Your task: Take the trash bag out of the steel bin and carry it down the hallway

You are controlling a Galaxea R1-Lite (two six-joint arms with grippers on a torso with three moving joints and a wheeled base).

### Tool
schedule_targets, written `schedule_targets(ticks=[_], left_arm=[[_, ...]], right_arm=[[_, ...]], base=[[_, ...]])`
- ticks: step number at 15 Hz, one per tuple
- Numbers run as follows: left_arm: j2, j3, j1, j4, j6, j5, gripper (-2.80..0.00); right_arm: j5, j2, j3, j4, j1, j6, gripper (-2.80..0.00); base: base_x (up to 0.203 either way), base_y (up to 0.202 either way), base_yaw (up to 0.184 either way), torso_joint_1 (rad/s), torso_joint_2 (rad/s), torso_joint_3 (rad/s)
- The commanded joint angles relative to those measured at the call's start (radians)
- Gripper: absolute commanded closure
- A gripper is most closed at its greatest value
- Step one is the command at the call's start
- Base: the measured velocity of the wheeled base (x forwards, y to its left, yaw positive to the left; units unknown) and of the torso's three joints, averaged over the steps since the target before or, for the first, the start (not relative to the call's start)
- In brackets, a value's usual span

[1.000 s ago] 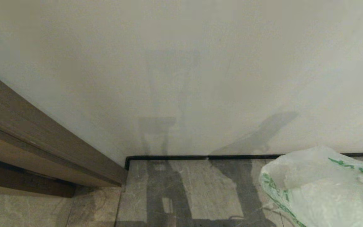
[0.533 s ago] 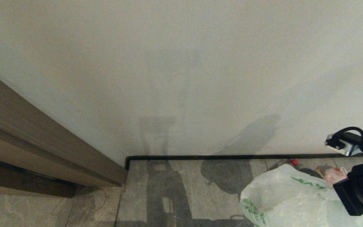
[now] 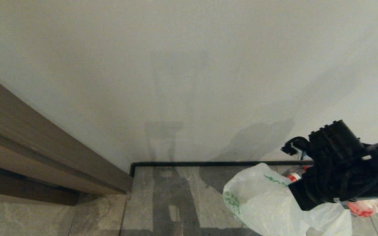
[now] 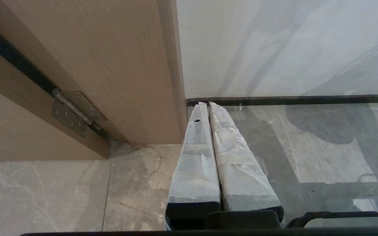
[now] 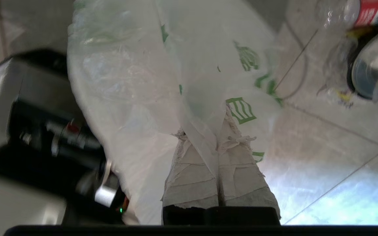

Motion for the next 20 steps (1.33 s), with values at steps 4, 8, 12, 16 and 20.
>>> schedule_targets(ticks=[4,8,12,16,20], left_arm=[[0.000,0.000,0.000,0.000,0.000,0.000,0.00],[0.000,0.000,0.000,0.000,0.000,0.000,0.00],[0.000,0.000,0.000,0.000,-0.001,0.000,0.00],[0.000,0.000,0.000,0.000,-0.001,0.000,0.00],[0.000,0.000,0.000,0.000,0.000,0.000,0.00]], right_arm=[[-0.006,0.169,-0.008,-0.158,0.024,0.020,-2.80],[-0.006,0.179,-0.010,-0.191,0.031,0.028,-2.80],[-0.010,0.086,0.004,-0.181,0.030,0.088,-2.80],[-0.070,-0.089,0.024,-0.175,0.003,0.157,-2.80],[-0.089,-0.328,0.141,-0.164,-0.143,0.174,-2.80]], base=[[0.000,0.000,0.000,0.000,0.00,0.000],[0.000,0.000,0.000,0.000,0.00,0.000],[0.000,0.000,0.000,0.000,0.00,0.000],[0.000,0.000,0.000,0.000,0.00,0.000],[0.000,0.000,0.000,0.000,0.00,0.000]])
